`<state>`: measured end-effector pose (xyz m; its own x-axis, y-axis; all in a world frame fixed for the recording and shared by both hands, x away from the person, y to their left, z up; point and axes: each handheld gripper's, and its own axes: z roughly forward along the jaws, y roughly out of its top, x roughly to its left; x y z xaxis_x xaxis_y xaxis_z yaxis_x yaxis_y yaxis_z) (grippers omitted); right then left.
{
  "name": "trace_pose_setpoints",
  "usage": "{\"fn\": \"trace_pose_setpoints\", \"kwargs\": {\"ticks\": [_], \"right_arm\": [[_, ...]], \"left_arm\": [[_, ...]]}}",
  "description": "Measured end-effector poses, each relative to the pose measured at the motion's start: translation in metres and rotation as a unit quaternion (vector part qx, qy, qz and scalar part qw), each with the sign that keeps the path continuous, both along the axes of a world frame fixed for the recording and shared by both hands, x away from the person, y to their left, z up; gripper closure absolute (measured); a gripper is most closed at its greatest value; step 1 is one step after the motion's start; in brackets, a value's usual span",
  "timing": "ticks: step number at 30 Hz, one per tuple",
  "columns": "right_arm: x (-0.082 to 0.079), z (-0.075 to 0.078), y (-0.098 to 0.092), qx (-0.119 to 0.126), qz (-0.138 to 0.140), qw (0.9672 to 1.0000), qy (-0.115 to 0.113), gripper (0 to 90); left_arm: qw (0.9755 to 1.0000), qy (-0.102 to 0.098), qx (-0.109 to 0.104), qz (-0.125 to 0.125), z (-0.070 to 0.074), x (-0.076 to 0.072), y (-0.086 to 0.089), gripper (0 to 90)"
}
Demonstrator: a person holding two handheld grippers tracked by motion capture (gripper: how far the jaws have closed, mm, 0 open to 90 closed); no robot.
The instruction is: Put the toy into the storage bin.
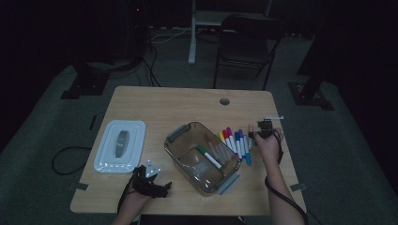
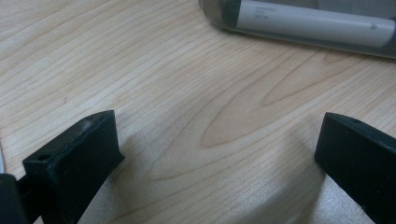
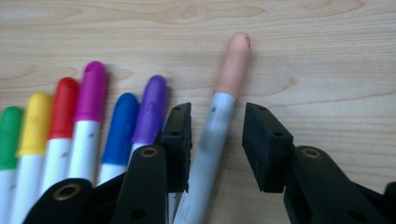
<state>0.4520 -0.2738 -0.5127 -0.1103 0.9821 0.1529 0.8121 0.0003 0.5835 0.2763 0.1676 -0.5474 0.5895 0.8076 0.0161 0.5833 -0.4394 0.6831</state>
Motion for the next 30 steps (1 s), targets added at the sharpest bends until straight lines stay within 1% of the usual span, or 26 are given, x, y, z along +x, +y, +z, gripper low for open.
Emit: {"fn": "trace_pose_setpoints", "kwargs": {"ticks": [2,4,5,6,8,9,10,12,13,14,15,18,19,20,21,22,23,24,25,26,27,28,29,30], "right_arm": [[0.004,-0.001,0.001,-0.01,-0.002,0.9999,0.002,64.2],[0.007,-0.002,0.002,-0.017,-0.004,0.9998,0.01,66.8],[0.008,-0.003,0.002,-0.023,-0.006,0.9996,0.011,69.3],[0.009,-0.004,0.002,-0.022,-0.008,0.9996,0.015,69.8],[0.009,-0.005,0.001,-0.029,-0.011,0.9993,0.021,72.3],[0.009,-0.005,0.001,-0.029,-0.011,0.9993,0.021,72.3],[0.009,-0.008,-0.001,-0.025,-0.015,0.9992,0.026,73.7],[0.009,-0.009,-0.002,-0.026,-0.014,0.9992,0.025,75.4],[0.007,-0.01,-0.004,-0.028,-0.021,0.9991,0.022,76.2],[0.007,-0.01,-0.004,-0.028,-0.021,0.9991,0.022,76.2],[0.007,-0.01,-0.007,-0.021,-0.021,0.9993,0.021,76.4],[0.006,-0.01,-0.009,-0.017,-0.024,0.9993,0.022,76.6],[0.005,-0.009,-0.01,-0.01,-0.026,0.9994,0.019,76.5],[0.005,-0.009,-0.01,-0.01,-0.026,0.9994,0.019,76.5],[0.003,-0.004,-0.011,-0.004,-0.027,0.9995,0.016,76.6],[0.003,-0.004,-0.011,-0.004,-0.027,0.9995,0.016,76.6],[0.0,0.002,-0.011,-0.001,-0.023,0.9997,0.012,76.6],[0.0,0.002,-0.011,-0.001,-0.023,0.9997,0.012,76.6],[-0.003,0.009,-0.01,0.003,-0.018,0.9998,0.007,76.5],[-0.003,0.009,-0.01,0.003,-0.018,0.9998,0.007,76.5],[-0.006,0.014,-0.009,0.008,-0.016,0.9998,0.006,76.6],[-0.008,0.018,-0.008,0.011,-0.01,0.9999,0.003,76.6],[-0.013,0.028,-0.005,0.017,0.001,0.9998,-0.007,76.6],[-0.013,0.028,-0.005,0.017,0.001,0.9998,-0.007,76.6]], "left_arm": [[1.0,0.0,0.0,0.0,0.0,0.0,0.0,0.6],[1.0,0.0,0.0,0.0,0.0,0.0,0.0,0.6],[1.0,0.0,0.0,0.0,0.0,0.0,0.0,0.6],[1.0,0.0,0.0,0.0,0.0,0.0,0.0,0.6],[1.0,0.0,0.0,0.0,0.0,0.0,0.0,0.6],[1.0,0.0,0.0,0.0,0.0,0.0,0.0,0.6],[1.0,0.0,0.0,0.0,0.0,0.0,0.0,0.6],[1.0,0.0,0.0,0.0,0.0,0.0,0.0,0.6],[1.0,0.0,0.001,0.0,0.0,0.0,0.0,0.6],[1.0,0.0,0.001,0.0,0.0,0.0,0.0,0.6],[1.0,0.0,0.0,0.0,0.0,0.0,0.0,0.6],[1.0,0.0,0.0,0.0,0.0,0.0,0.0,0.6],[1.0,0.0,0.0,0.0,0.0,0.0,0.0,0.6],[1.0,0.0,0.0,0.0,0.0,0.0,0.0,0.6],[1.0,0.0,0.0,0.0,0.0,0.0,0.0,0.6],[1.0,0.0,0.0,0.0,0.0,0.0,0.0,0.6],[1.0,0.0,0.0,0.0,0.0,0.0,0.0,0.6],[1.0,0.0,0.0,0.0,0.0,0.0,0.0,0.6],[1.0,0.001,0.0,0.0,0.0,0.0,0.0,0.6],[1.0,0.001,-0.001,0.0,0.0,0.0,0.0,0.6],[1.0,0.0,0.0,0.0,0.0,0.0,0.0,0.6],[1.0,0.0,0.0,0.0,0.0,0.0,0.0,0.6],[1.0,0.0,0.0,0.0,0.0,0.0,0.0,0.6],[1.0,0.0,0.0,0.0,0.0,0.0,0.0,0.6]]}}
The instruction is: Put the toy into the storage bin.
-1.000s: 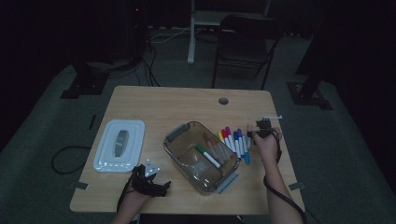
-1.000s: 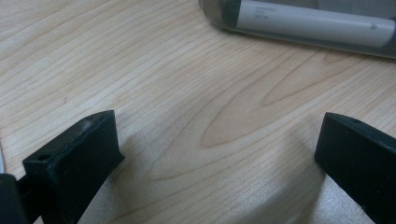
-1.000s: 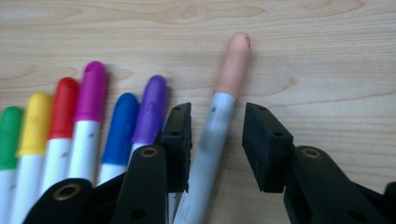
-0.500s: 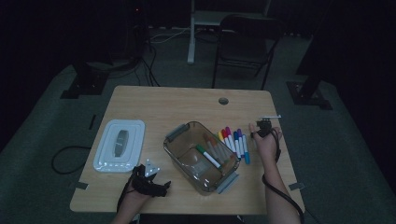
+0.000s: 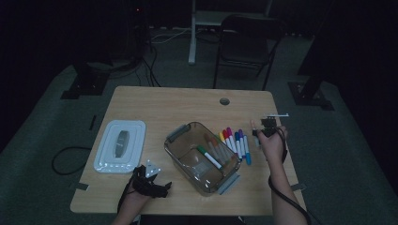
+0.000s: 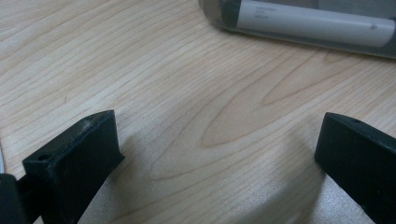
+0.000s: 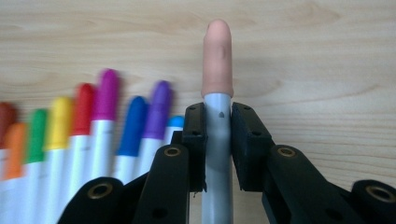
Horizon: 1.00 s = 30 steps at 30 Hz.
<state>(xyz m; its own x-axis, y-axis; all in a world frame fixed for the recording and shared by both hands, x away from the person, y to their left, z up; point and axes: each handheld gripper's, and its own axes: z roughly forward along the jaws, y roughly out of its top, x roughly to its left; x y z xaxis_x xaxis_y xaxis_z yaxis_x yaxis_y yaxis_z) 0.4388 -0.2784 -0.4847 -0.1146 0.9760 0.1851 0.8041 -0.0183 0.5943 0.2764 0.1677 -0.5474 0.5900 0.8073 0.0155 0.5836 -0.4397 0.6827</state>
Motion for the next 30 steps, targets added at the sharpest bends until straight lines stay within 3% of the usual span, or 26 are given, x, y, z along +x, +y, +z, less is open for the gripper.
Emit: {"fn": "trace_pose_setpoints", "kwargs": {"ticks": [1,2,3,5,7,9,10,12,13,14,15,16,17,20,22,23,25,29,30], "right_arm": [[-0.005,0.01,0.004,0.001,0.013,0.9999,-0.01,76.6],[-0.005,0.01,0.004,0.001,0.013,0.9999,-0.01,76.6],[-0.012,0.021,0.01,0.015,0.029,0.9992,-0.021,76.6],[-0.015,0.027,0.013,0.02,0.041,0.9987,-0.024,76.6],[-0.021,0.037,0.019,0.029,0.057,0.9974,-0.033,76.6],[-0.034,0.055,0.034,0.04,0.091,0.9939,-0.048,76.6],[-0.034,0.055,0.034,0.04,0.091,0.9939,-0.048,76.6],[-0.042,0.065,0.045,0.046,0.116,0.9907,-0.053,76.6],[-0.05,0.075,0.056,0.049,0.14,0.987,-0.062,76.6],[-0.05,0.075,0.056,0.049,0.14,0.987,-0.062,76.6],[-0.057,0.084,0.065,0.06,0.16,0.9828,-0.069,76.6],[-0.057,0.084,0.065,0.06,0.16,0.9828,-0.069,76.6],[-0.063,0.091,0.075,0.064,0.18,0.9788,-0.072,76.6],[-0.066,0.094,0.08,0.065,0.191,0.9768,-0.073,76.6],[-0.076,0.103,0.099,0.069,0.227,0.969,-0.07,76.6],[-0.078,0.104,0.104,0.071,0.234,0.967,-0.071,76.6],[-0.08,0.105,0.109,0.067,0.243,0.9654,-0.069,76.6],[-0.085,0.105,0.127,0.067,0.273,0.9575,-0.064,76.6],[-0.085,0.105,0.127,0.067,0.273,0.9575,-0.064,76.6]], "left_arm": [[1.0,0.0,0.0,0.0,0.0,0.0,0.0,0.6],[1.0,0.0,0.0,0.0,0.0,0.0,0.0,0.6],[1.0,0.0,-0.001,0.0,0.0,0.0,0.0,0.6],[1.0,0.0,0.0,0.0,0.0,0.0,0.0,0.6],[1.0,0.0,0.0,0.0,0.0,0.0,0.0,0.6],[1.0,0.0,-0.001,0.0,0.0,0.0,0.0,0.6],[1.0,0.0,-0.001,0.0,0.0,0.0,0.0,0.6],[1.0,0.0,0.0,0.0,0.0,0.0,0.0,0.6],[1.0,-0.001,-0.001,0.001,0.0,0.0,0.0,0.6],[1.0,-0.001,-0.001,0.001,0.0,0.0,0.0,0.6],[1.0,-0.001,-0.001,0.001,0.0,0.0,0.0,0.6],[1.0,-0.001,-0.001,0.001,0.0,0.0,0.0,0.6],[1.0,-0.001,-0.001,0.001,0.0,0.0,0.0,0.6],[1.0,-0.001,0.0,0.001,0.0,0.0,0.0,0.6],[1.0,-0.001,-0.001,0.001,0.0,0.0,0.0,0.6],[1.0,-0.001,-0.001,0.001,0.0,0.0,0.0,0.6],[1.0,0.0,-0.001,0.001,0.0,0.0,0.0,0.6],[1.0,-0.001,0.0,0.001,0.0,0.0,0.0,0.6],[1.0,-0.001,0.0,0.001,0.0,0.0,0.0,0.6]]}}
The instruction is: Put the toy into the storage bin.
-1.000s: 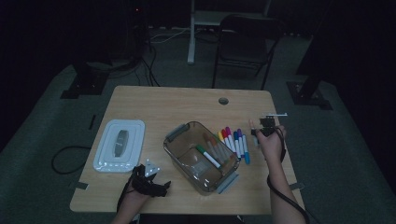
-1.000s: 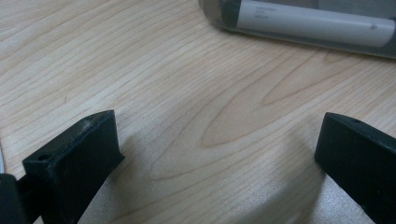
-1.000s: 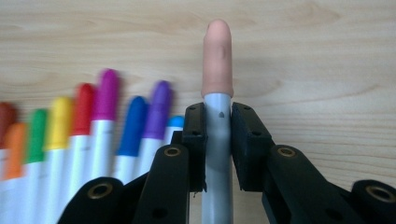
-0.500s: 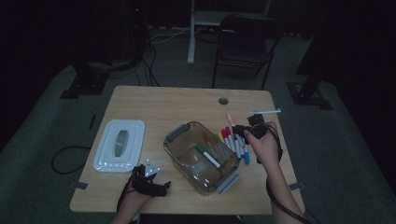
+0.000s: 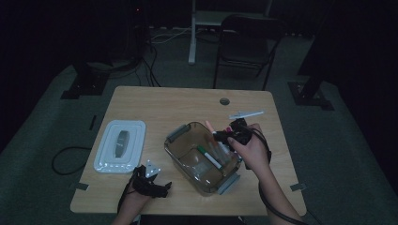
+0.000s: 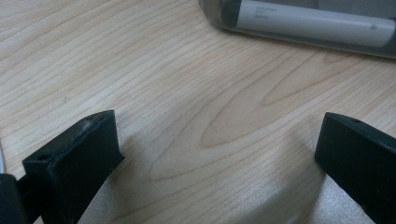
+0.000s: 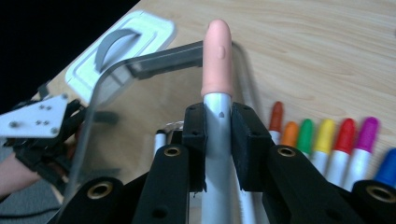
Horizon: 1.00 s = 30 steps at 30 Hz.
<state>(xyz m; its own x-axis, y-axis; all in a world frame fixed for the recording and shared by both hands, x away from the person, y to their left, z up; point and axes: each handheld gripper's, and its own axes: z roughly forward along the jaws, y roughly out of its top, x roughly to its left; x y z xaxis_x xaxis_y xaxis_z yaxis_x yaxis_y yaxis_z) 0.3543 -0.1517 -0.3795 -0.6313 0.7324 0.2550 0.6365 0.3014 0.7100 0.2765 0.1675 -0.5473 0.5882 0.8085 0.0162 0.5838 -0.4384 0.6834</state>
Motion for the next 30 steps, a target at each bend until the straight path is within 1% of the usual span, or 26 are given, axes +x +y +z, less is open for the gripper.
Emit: {"fn": "trace_pose_setpoints", "kwargs": {"ticks": [1,2,3,4,5,6,7,9,11,13,14,15,16,18,19,20,21,22,23,24,25,27,28,29,30], "right_arm": [[-0.002,-0.003,0.015,-0.015,0.017,0.9997,0.01,76.6],[-0.002,-0.005,0.019,-0.016,0.023,0.9996,0.009,76.6],[-0.002,-0.005,0.019,-0.016,0.023,0.9996,0.009,76.6],[-0.002,-0.009,0.028,-0.02,0.034,0.9991,0.014,76.6],[-0.002,-0.009,0.028,-0.02,0.034,0.9991,0.014,76.6],[-0.002,-0.012,0.037,-0.022,0.05,0.9983,0.02,76.6],[-0.002,-0.014,0.041,-0.019,0.057,0.9978,0.027,76.6],[-0.001,-0.017,0.048,-0.025,0.071,0.9966,0.033,76.6],[0.0,-0.02,0.054,-0.028,0.081,0.9954,0.043,76.6],[0.001,-0.021,0.057,-0.032,0.086,0.9948,0.044,76.5],[0.002,-0.026,0.063,-0.039,0.097,0.9931,0.055,76.6],[0.002,-0.028,0.066,-0.039,0.101,0.9924,0.058,76.5],[0.003,-0.031,0.069,-0.046,0.107,0.9912,0.063,76.6],[0.004,-0.036,0.075,-0.052,0.114,0.9896,0.07,76.5],[0.004,-0.038,0.077,-0.055,0.119,0.9883,0.078,76.6],[0.004,-0.038,0.077,-0.055,0.119,0.9883,0.078,76.6],[0.006,-0.041,0.079,-0.053,0.122,0.9876,0.083,76.5],[0.007,-0.043,0.081,-0.056,0.123,0.9871,0.086,76.5],[0.01,-0.047,0.085,-0.063,0.127,0.9857,0.092,76.5],[0.01,-0.047,0.085,-0.063,0.127,0.9857,0.092,76.5],[0.014,-0.051,0.087,-0.066,0.13,0.9843,0.1,76.5],[0.018,-0.056,0.09,-0.064,0.134,0.9826,0.111,76.5],[0.018,-0.056,0.09,-0.064,0.134,0.9826,0.111,76.5],[0.021,-0.061,0.094,-0.073,0.136,0.9811,0.117,76.5],[0.022,-0.064,0.096,-0.075,0.138,0.9798,0.124,76.5]], "left_arm": [[1.0,0.0,0.0,0.0,0.0,0.0,0.0,0.6],[1.0,0.0,0.0,0.0,0.0,0.0,0.0,0.6],[1.0,0.0,0.0,0.0,0.0,0.0,0.0,0.6],[1.0,0.0,0.0,0.0,0.0,0.0,0.0,0.6],[1.0,0.0,0.0,0.0,0.0,0.0,0.0,0.6],[1.0,0.0,-0.001,0.0,0.0,0.0,0.0,0.6],[1.0,0.0,0.0,0.0,0.0,0.0,0.0,0.6],[1.0,0.0,0.0,0.0,0.0,0.0,0.0,0.6],[1.0,0.0,0.0,0.0,0.0,0.0,0.0,0.6],[1.0,0.001,0.0,0.0,0.0,0.0,0.0,0.6],[1.0,0.001,0.0,0.0,0.0,0.0,0.0,0.6],[1.0,0.001,0.0,0.0,0.0,0.0,0.0,0.6],[1.0,0.001,0.0,0.0,0.0,0.0,0.0,0.6],[1.0,0.001,0.0,0.0,0.0,0.0,0.0,0.6],[1.0,0.001,0.0,0.0,0.0,0.0,0.0,0.6],[1.0,0.001,0.0,0.0,0.0,0.0,0.0,0.6],[1.0,0.0,0.0,0.0,0.0,0.0,0.0,0.6],[1.0,0.0,0.0,0.0,0.0,0.0,0.0,0.6],[1.0,0.001,0.0,0.0,0.0,0.0,0.0,0.6],[1.0,0.001,0.0,0.0,0.0,0.0,0.0,0.6],[1.0,0.0,0.0,0.0,0.0,0.0,0.0,0.6],[1.0,0.001,0.0,0.0,0.0,0.0,0.0,0.6],[1.0,0.001,0.0,0.0,0.0,0.0,0.0,0.6],[1.0,0.001,0.0,0.0,0.0,0.0,0.0,0.6],[1.0,0.001,0.0,0.0,0.0,0.0,0.0,0.6]]}}
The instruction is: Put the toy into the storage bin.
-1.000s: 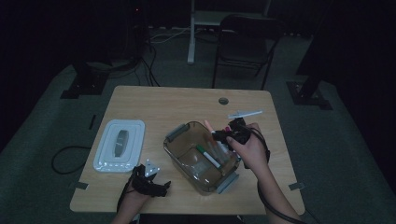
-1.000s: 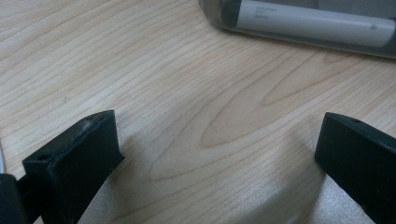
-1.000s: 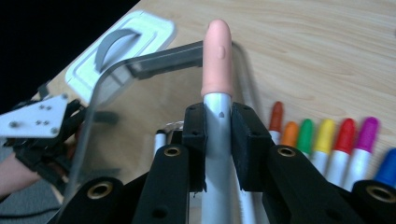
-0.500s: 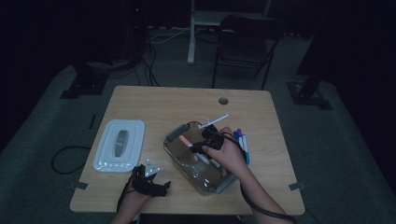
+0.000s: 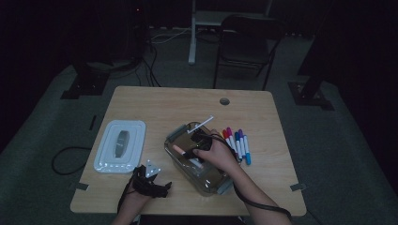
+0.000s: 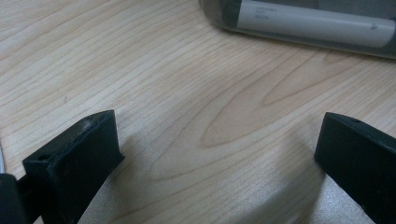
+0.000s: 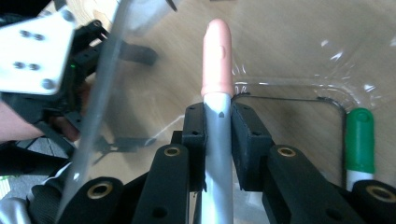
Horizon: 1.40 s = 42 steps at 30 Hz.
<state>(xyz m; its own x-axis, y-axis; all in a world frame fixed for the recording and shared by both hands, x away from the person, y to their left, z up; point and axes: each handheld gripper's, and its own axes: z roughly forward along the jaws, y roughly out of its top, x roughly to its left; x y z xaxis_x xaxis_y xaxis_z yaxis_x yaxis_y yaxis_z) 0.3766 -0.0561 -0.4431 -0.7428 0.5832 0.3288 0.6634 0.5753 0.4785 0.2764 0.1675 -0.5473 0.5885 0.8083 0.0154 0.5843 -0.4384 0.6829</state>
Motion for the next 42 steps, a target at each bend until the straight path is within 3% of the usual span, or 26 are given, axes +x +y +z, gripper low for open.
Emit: {"fn": "trace_pose_setpoints", "kwargs": {"ticks": [5,11,19,24,27,28,30,33,34,36,38,39,42], "right_arm": [[0.003,-0.012,0.006,-0.007,0.005,0.9997,0.024,76.5],[0.002,-0.026,0.013,-0.038,0.013,0.9979,0.05,76.5],[-0.004,-0.037,0.021,-0.093,0.03,0.9917,0.083,75.5],[-0.005,-0.04,0.021,-0.1,0.039,0.9895,0.096,72.1],[-0.004,-0.031,0.015,-0.081,0.029,0.9942,0.064,69.8],[-0.004,-0.031,0.015,-0.081,0.029,0.9942,0.064,69.8],[-0.004,-0.024,0.009,-0.062,0.027,0.9965,0.05,67.4],[-0.006,-0.004,-0.005,-0.018,0.016,0.9997,0.008,61.6],[-0.006,-0.004,-0.005,-0.018,0.016,0.9997,0.008,61.6],[-0.01,0.014,-0.02,0.016,0.009,0.9997,-0.017,57.3],[-0.011,0.019,-0.025,0.025,0.006,0.9994,-0.024,56.6],[-0.013,0.027,-0.035,0.038,0.0,0.9984,-0.042,55.0],[-0.014,0.034,-0.046,0.045,-0.001,0.9971,-0.062,51.4]], "left_arm": [[1.0,0.0,0.0,0.0,0.0,0.0,0.0,0.6],[1.0,-0.001,-0.001,0.001,0.0,0.0,0.0,0.6],[1.0,-0.001,0.0,0.001,0.0,0.0,0.0,0.6],[1.0,-0.001,0.0,0.001,0.0,0.0,0.0,0.6],[1.0,-0.001,-0.001,0.001,0.0,0.0,0.0,0.6],[1.0,-0.001,0.0,0.001,0.0,0.0,0.0,0.6],[1.0,0.0,0.0,0.001,0.0,0.0,0.0,0.6],[1.0,0.0,0.0,0.0,0.0,0.0,0.0,0.6],[1.0,0.0,0.0,0.0,0.0,0.0,0.0,0.6],[1.0,0.0,0.0,0.0,0.0,0.0,0.0,0.6],[1.0,0.0,0.0,0.0,0.0,0.0,0.0,0.6],[1.0,0.0,0.0,0.0,0.0,0.0,0.0,0.6],[1.0,0.0,0.001,0.0,0.0,0.0,0.0,0.6]]}}
